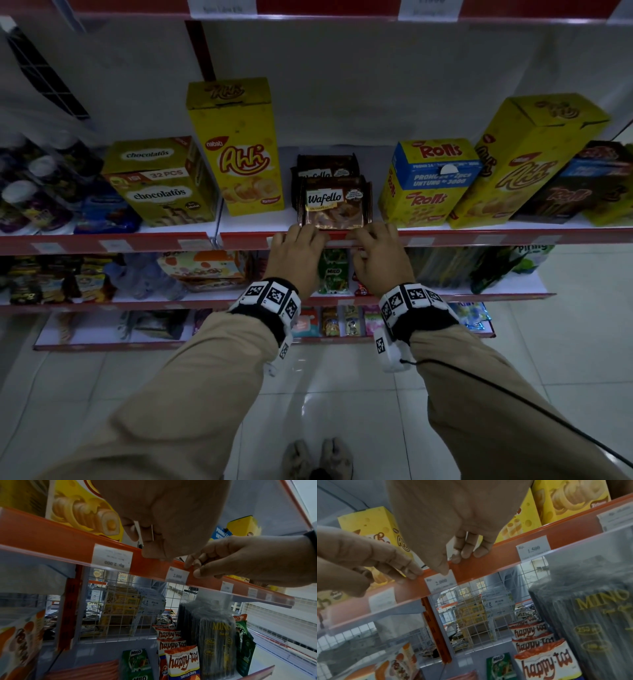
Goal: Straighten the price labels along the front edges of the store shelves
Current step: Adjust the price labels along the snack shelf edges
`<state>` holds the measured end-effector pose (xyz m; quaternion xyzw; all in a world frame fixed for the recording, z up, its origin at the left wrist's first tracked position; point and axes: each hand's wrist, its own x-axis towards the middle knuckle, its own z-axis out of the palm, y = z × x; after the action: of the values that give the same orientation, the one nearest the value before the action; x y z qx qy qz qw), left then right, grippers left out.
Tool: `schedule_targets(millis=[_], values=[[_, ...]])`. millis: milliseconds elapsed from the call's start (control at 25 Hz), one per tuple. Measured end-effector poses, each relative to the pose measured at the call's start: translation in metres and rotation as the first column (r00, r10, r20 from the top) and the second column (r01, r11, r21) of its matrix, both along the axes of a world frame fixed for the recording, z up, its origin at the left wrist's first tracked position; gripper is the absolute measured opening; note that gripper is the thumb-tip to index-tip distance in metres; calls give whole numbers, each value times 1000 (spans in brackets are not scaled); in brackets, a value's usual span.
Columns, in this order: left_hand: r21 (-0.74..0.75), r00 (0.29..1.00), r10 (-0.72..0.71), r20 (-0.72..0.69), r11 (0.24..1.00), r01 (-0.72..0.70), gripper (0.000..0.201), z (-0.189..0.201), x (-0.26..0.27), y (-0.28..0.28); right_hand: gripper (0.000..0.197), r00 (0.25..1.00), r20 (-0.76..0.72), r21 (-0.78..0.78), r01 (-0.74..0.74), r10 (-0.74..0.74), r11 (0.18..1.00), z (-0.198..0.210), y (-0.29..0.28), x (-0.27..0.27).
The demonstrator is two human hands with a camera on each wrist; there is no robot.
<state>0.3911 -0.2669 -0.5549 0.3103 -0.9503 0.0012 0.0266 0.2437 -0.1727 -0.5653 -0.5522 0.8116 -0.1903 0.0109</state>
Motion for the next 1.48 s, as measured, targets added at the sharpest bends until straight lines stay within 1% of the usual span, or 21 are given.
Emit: schedule_targets(millis=[80, 160, 240, 400, 480, 600, 680, 800, 920, 1120, 1320, 1480], values=[[9, 1000, 10, 6, 1000, -10, 65, 1, 6, 0, 36, 1000, -10, 45, 11, -11, 999, 2, -1, 4], [5, 999, 34, 12, 999, -34, 66, 2, 15, -3, 42, 998, -60, 111, 3, 4, 994, 4, -4, 11], [-16, 998, 70, 5, 997, -70, 66, 3, 30, -10, 44, 998, -66, 128, -7, 16, 992, 6, -10, 22], [-52, 995, 95, 33, 994, -93, 64, 2, 66, -33, 39, 996, -1, 73, -86, 86, 994, 9, -31, 48], [-46, 997, 74, 38, 996, -72, 62, 0, 82, -43, 36, 993, 26, 37, -119, 118, 992, 9, -43, 61], [-13, 1000, 7, 23, 1000, -6, 64, -2, 96, -54, 37, 994, 28, -21, -110, 110, 994, 7, -55, 77], [-4, 999, -35, 29, 999, 35, 66, -4, 99, -58, 42, 996, 2, -40, -94, 95, 995, 4, -59, 86], [-1, 996, -69, 54, 998, 70, 73, -7, 100, -61, 45, 998, -46, -97, -56, 52, 994, -4, -59, 99], [-17, 996, -85, 40, 996, 86, 76, -9, 100, -65, 48, 999, -46, -151, 4, -11, 988, -11, -59, 108], [-5, 996, -86, 20, 996, 86, 77, -10, 99, -67, 54, 994, -86, -142, 48, -61, 989, -12, -60, 117], [38, 995, -96, 2, 995, 96, 74, -8, 96, -71, 49, 992, -112, -113, 52, -64, 992, -10, -63, 118], [40, 995, -94, 18, 995, 93, 76, -8, 96, -70, 42, 991, -108, -111, 68, -80, 991, -10, -67, 120]])
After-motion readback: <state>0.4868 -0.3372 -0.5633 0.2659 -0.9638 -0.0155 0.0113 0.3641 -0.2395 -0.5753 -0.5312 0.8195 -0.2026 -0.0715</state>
